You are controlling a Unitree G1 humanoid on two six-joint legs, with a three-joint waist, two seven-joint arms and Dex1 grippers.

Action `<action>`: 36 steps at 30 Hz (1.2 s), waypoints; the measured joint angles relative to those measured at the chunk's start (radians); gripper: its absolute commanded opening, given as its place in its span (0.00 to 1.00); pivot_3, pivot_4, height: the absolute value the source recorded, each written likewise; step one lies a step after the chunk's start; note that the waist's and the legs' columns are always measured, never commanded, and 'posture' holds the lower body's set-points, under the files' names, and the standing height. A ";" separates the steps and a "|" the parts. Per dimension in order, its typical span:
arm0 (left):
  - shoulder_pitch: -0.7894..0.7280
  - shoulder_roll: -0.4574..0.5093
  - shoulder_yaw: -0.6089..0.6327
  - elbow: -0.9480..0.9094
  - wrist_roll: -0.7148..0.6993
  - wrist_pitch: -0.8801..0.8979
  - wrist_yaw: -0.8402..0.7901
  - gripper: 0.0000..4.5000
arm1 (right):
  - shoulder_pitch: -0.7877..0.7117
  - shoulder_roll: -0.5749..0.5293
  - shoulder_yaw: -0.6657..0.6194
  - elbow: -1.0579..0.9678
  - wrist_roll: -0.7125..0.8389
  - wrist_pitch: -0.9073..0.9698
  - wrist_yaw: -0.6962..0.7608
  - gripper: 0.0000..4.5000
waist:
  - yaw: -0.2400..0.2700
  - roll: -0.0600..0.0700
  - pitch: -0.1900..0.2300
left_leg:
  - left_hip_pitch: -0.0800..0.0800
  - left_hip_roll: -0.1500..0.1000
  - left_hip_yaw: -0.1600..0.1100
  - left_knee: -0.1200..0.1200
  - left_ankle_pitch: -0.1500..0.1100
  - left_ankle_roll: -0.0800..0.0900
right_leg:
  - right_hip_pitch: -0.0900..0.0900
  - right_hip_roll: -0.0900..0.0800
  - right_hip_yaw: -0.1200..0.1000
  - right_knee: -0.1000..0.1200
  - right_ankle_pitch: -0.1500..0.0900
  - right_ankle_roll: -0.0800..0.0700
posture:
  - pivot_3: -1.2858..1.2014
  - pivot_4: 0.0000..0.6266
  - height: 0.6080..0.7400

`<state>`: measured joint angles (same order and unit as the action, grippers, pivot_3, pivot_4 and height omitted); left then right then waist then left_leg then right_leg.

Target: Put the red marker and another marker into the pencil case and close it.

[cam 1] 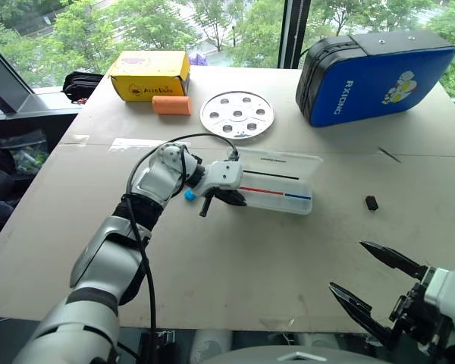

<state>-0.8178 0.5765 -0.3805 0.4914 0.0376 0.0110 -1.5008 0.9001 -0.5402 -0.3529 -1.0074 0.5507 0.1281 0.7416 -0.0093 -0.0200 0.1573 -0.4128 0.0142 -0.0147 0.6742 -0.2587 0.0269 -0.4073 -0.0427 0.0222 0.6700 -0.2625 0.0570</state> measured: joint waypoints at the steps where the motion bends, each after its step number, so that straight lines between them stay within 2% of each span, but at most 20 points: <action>1: 0.023 0.017 0.002 -0.050 -0.005 0.038 -0.002 0.00 | 0.003 -0.002 -0.015 0.000 0.000 -0.002 0.007 1.00 | -0.001 0.000 0.000 | 0.000 0.002 0.000 0.000 0.000 0.000 | 0.000 0.000 0.000 0.000 0.000 0.000 | 0.52 0.24 1.00; 3: 0.108 0.073 0.019 -0.217 -0.032 0.171 -0.010 0.00 | 0.000 -0.018 -0.028 0.008 0.004 -0.005 0.036 1.00 | -0.006 0.001 0.000 | 0.001 0.005 0.001 0.000 0.000 0.000 | 0.000 0.002 0.001 0.001 0.000 0.000 | 0.52 0.24 1.00; 5: 0.157 0.102 0.025 -0.310 -0.048 0.250 -0.008 0.00 | -0.006 -0.035 -0.043 0.017 0.009 -0.005 0.053 1.00 | -0.007 0.001 -0.001 | 0.001 0.006 0.001 0.000 0.000 0.000 | 0.000 0.002 0.001 0.001 0.000 0.000 | 0.52 0.24 1.00; 6: 0.242 0.144 0.046 -0.482 -0.084 0.395 0.009 0.00 | -0.035 -0.071 -0.071 0.053 0.026 -0.006 0.087 1.00 | -0.005 0.001 -0.001 | 0.001 0.007 0.002 0.000 0.000 0.000 | 0.000 0.002 0.002 0.001 0.000 0.000 | 0.52 0.24 1.00; 10: 0.332 0.177 0.062 -0.703 -0.147 0.605 0.065 0.00 | -0.113 -0.130 -0.097 0.102 0.070 0.006 0.132 1.00 | 0.012 0.002 -0.001 | 0.001 0.007 0.001 0.001 0.000 0.000 | 0.000 0.002 0.001 0.002 0.000 0.000 | 0.52 0.24 1.00; 13: 0.351 0.186 0.061 -0.789 -0.166 0.679 0.111 0.00 | -0.169 -0.167 -0.097 0.129 0.098 0.030 0.154 1.00 | 0.021 0.002 -0.001 | 0.001 0.006 0.002 0.002 0.000 0.000 | 0.000 0.002 0.002 0.003 0.000 0.000 | 0.52 0.24 1.00; 21: 0.350 0.204 0.023 -0.850 -0.173 0.692 0.196 0.00 | -0.240 -0.205 -0.097 0.170 0.134 0.073 0.187 1.00 | 0.022 0.002 -0.001 | 0.001 0.005 0.003 0.002 0.000 0.000 | 0.000 0.002 0.002 0.003 0.000 0.000 | 0.52 0.24 1.00; 29: 0.328 0.197 -0.053 -0.768 -0.107 0.502 0.222 0.00 | -0.264 -0.221 -0.099 0.180 0.145 0.110 0.204 1.00 | 0.022 0.002 -0.001 | 0.001 0.003 0.003 0.002 0.000 0.000 | 0.000 0.002 0.003 0.003 0.000 0.000 | 0.52 0.24 1.00; 33: 0.331 0.194 -0.061 -0.721 -0.080 0.412 0.235 0.27 | -0.273 -0.221 -0.099 0.180 0.146 0.118 0.206 1.00 | 0.022 0.002 -0.001 | 0.001 0.003 0.003 0.003 0.000 0.000 | 0.000 0.002 0.003 0.003 0.000 0.000 | 0.52 0.24 1.00; 36: 0.336 0.188 -0.061 -0.694 -0.077 0.351 0.239 0.55 | -0.286 -0.221 -0.099 0.179 0.146 0.130 0.206 1.00 | 0.022 0.002 -0.001 | 0.001 0.003 0.003 0.002 0.000 0.000 | 0.000 0.002 0.003 0.003 0.000 0.000 | 0.52 0.24 1.00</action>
<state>-0.4822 0.7647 -0.4414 -0.2030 -0.0396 0.3618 -1.2617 0.6137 -0.7612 -0.4516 -0.8279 0.6968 0.2580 0.9478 0.0130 -0.0177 0.1562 -0.4117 0.0174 -0.0118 0.6767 -0.2586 0.0268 -0.4073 -0.0403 0.0249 0.6726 -0.2625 0.0566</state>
